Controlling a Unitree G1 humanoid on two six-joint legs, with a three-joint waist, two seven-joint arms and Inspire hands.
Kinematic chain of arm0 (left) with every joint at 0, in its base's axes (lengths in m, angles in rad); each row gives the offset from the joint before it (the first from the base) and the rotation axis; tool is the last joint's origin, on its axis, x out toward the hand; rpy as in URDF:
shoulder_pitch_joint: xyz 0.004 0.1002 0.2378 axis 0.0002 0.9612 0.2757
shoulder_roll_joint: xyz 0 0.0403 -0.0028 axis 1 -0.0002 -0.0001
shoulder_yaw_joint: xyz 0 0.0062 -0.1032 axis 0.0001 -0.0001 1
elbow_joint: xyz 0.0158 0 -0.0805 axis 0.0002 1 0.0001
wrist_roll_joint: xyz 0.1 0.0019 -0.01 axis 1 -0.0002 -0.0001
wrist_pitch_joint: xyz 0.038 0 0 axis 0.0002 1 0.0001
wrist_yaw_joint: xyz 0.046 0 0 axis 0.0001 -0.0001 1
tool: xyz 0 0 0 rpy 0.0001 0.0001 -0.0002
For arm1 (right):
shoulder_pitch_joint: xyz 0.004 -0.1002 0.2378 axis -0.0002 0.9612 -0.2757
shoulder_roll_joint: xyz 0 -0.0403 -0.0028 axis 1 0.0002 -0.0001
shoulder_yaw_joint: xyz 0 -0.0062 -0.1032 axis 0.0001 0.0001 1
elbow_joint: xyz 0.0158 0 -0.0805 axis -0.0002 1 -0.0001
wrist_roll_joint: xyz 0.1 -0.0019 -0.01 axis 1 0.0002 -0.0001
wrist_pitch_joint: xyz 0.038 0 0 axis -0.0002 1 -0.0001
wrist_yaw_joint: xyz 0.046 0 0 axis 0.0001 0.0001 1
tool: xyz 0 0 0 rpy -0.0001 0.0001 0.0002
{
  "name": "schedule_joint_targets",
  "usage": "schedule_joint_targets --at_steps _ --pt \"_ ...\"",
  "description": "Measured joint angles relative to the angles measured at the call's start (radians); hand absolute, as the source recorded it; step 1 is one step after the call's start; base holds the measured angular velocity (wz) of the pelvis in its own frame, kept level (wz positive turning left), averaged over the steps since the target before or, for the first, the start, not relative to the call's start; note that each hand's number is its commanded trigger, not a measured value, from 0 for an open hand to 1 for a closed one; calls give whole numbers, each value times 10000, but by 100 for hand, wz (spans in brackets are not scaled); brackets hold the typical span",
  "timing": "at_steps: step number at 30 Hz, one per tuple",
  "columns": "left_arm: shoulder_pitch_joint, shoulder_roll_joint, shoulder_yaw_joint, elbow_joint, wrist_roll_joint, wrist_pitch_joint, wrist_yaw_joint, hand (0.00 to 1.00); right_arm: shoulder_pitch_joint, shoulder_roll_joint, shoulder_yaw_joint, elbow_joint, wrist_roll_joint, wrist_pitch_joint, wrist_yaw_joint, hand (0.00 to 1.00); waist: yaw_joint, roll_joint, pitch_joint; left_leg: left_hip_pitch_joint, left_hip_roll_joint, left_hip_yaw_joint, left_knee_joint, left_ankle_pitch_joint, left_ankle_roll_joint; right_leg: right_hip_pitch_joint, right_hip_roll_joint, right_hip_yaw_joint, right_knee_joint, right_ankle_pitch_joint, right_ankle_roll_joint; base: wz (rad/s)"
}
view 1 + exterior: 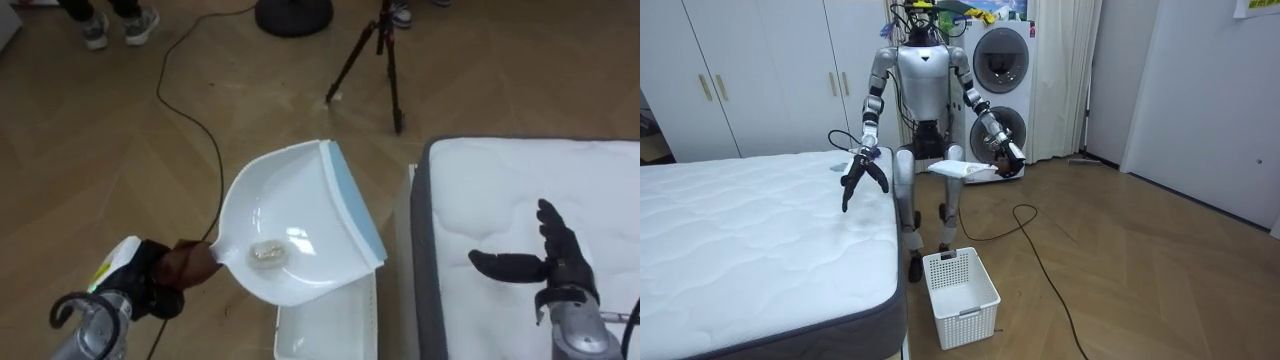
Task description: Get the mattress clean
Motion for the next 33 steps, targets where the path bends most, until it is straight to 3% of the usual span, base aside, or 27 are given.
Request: schedule_joint_targets --at_steps 3,6,8,11,15,17,22,27,33 --pt "-600 88 -18 665 172 -2 129 100 -29 0 -4 227 -67 -234 -86 0 -29 14 9 -422 -4 -3 154 1 -1 -394 -17 -2 102 2 -3 4" --pt "-1144 396 -169 796 453 -139 159 100 -304 3 -64 630 -71 -355 -305 0 -196 157 96 -794 -2 41 346 -1 -1 -659 -28 39 167 1 3 14" --pt "-1534 715 -319 1030 605 -290 480 100 -448 -2 -56 754 -69 -562 -395 0 -282 323 181 -1125 35 286 494 -2 2 -1020 -40 161 333 -1 12 -3" --pt "-2024 1081 -670 1413 1140 -283 777 100 -443 -2 104 787 -72 -569 -383 0 -344 517 206 -1461 4 523 503 10 22 -1563 -155 317 653 -22 40 -12" --pt "-2523 1312 -985 2177 1769 -292 994 100 -430 -5 203 868 -99 -636 -386 0 -571 837 185 -1811 -24 656 568 30 58 -2036 -203 463 901 -27 41 -6" --pt "-2838 1442 -998 2411 1948 -296 1038 100 -363 -41 211 889 -338 -787 -393 0 -747 1035 227 -2158 -23 685 719 30 58 -2354 -234 448 1041 -31 34 0" --pt "-3386 1559 -1365 2815 2302 -276 1225 100 -371 -53 327 906 -465 -1156 -466 0 -860 1092 218 -2356 14 1014 699 46 86 -2676 -327 484 1217 -71 -21 -3" --pt "-3475 1648 -1860 2814 2859 -219 1236 100 -614 -54 502 1241 -473 -1305 -494 0 -1008 1123 219 -2488 21 1072 708 54 99 -2825 -338 500 1216 -71 -22 0" --pt "-3619 2223 -2742 2861 3057 -221 1242 100 -611 -76 692 1265 -755 -1516 -590 0 -1223 1215 228 -2661 44 1130 691 55 100 -2973 -348 464 1196 -75 -15 2"
